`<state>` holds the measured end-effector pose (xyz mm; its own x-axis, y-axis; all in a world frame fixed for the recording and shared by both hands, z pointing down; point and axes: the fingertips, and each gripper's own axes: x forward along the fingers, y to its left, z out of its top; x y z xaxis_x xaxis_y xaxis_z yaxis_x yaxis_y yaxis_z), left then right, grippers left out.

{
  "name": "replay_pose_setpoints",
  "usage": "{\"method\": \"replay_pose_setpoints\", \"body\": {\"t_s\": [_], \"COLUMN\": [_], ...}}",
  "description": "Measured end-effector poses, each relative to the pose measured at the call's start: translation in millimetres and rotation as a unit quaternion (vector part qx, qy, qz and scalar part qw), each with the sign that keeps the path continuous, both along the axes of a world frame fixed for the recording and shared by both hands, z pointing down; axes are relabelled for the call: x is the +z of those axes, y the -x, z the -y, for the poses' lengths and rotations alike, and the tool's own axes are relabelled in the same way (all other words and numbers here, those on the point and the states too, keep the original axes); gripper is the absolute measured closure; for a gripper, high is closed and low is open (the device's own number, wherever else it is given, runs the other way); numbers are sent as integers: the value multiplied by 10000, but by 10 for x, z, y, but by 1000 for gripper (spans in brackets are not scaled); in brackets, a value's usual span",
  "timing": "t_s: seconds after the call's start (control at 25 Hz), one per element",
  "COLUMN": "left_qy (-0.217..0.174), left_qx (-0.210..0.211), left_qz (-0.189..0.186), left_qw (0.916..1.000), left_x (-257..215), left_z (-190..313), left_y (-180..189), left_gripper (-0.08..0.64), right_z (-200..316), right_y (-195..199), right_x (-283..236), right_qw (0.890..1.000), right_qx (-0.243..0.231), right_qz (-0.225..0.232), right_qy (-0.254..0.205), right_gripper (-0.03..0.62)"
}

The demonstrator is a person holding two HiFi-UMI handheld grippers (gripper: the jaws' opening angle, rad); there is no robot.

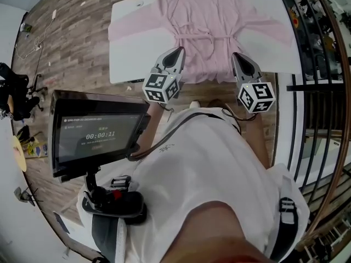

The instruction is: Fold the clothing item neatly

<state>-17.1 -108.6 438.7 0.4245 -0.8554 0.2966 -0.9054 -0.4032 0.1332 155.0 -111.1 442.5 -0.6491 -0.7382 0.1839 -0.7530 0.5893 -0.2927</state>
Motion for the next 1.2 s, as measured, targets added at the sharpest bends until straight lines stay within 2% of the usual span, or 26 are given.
{"method": "replay_pose_setpoints", "body": {"t_s": [0.36,0.92,1.2], "left_qy": [-8,-141,-48], "left_qx": [-61,-279,-468], "left_qz": [-10,83,145], "left_qw": [10000,9995,9988], "left_x": [2,-11,45], "left_z": [9,121,317], "left_y": [18,187,84], "left_gripper": [558,558,558], "right_z": [63,283,546], "right_y": [-21,177,89], "right_x": [-21,-64,11], "right_qw": [10000,9995,9989], "right_qx": [-27,-227,-429], "right_qz": [-41,75,120], "right_qy": [-37,-226,-149], "right_gripper": [591,591,591]}}
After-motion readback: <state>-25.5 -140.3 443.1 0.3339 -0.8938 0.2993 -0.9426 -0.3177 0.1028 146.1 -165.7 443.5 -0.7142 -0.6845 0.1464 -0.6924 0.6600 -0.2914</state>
